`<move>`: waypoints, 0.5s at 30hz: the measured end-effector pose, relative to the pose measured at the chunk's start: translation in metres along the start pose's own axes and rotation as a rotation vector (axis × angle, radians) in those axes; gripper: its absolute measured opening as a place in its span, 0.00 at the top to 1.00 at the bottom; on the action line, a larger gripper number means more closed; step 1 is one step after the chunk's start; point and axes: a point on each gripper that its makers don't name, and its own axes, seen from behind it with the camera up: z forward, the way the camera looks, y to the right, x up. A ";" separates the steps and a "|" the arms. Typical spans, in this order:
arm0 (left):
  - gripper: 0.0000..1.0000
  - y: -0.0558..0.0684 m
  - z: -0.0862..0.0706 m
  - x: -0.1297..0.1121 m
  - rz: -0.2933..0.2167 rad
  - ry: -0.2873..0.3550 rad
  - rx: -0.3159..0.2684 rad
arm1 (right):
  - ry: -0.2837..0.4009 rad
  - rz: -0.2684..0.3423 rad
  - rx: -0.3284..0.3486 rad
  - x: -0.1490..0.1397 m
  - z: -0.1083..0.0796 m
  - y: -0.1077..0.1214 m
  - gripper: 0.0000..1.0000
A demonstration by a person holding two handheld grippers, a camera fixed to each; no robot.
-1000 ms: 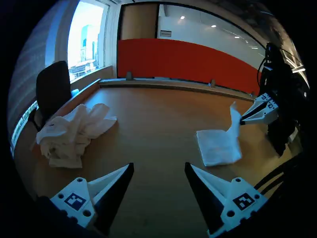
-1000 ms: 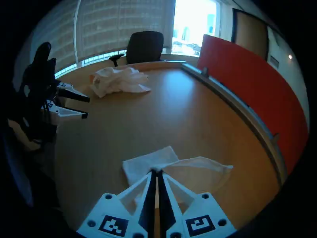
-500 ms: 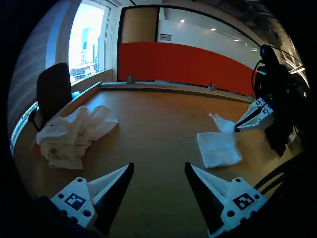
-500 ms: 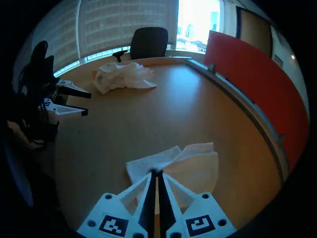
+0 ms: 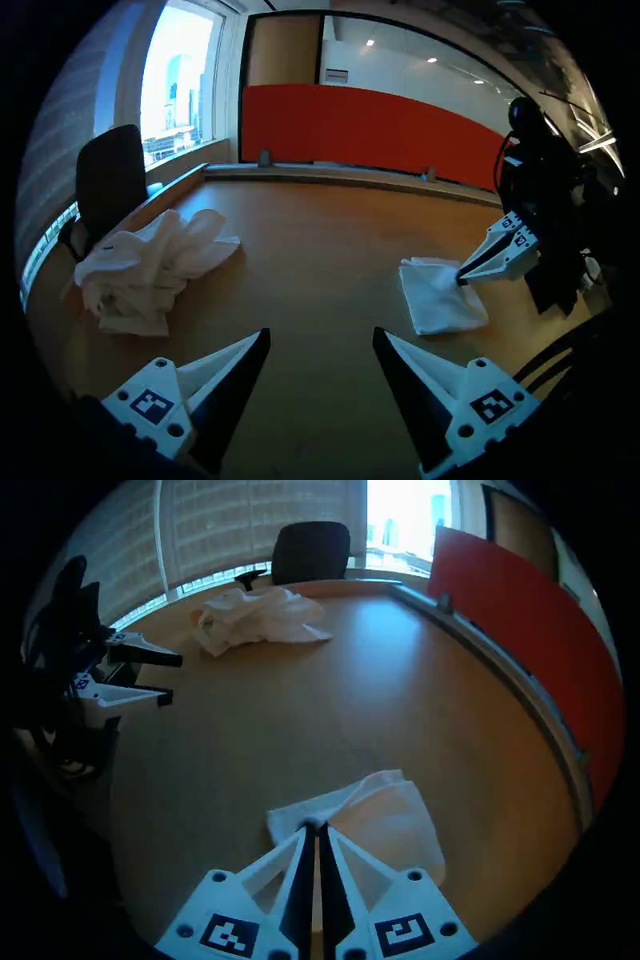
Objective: Fold towel
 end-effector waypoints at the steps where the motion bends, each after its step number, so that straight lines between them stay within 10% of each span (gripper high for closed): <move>1: 0.05 0.000 0.000 0.000 0.001 -0.001 0.000 | -0.003 0.001 0.002 -0.001 0.002 -0.001 0.95; 4: 0.05 -0.001 -0.001 -0.001 0.002 -0.005 0.001 | -0.014 0.004 0.004 -0.003 0.006 -0.002 0.88; 9: 0.05 -0.003 -0.002 -0.002 0.001 -0.008 0.004 | -0.022 0.008 0.001 -0.008 0.009 -0.003 0.42; 15: 0.05 -0.004 -0.003 -0.001 -0.003 -0.007 0.006 | -0.021 0.020 -0.011 -0.014 0.003 -0.001 0.34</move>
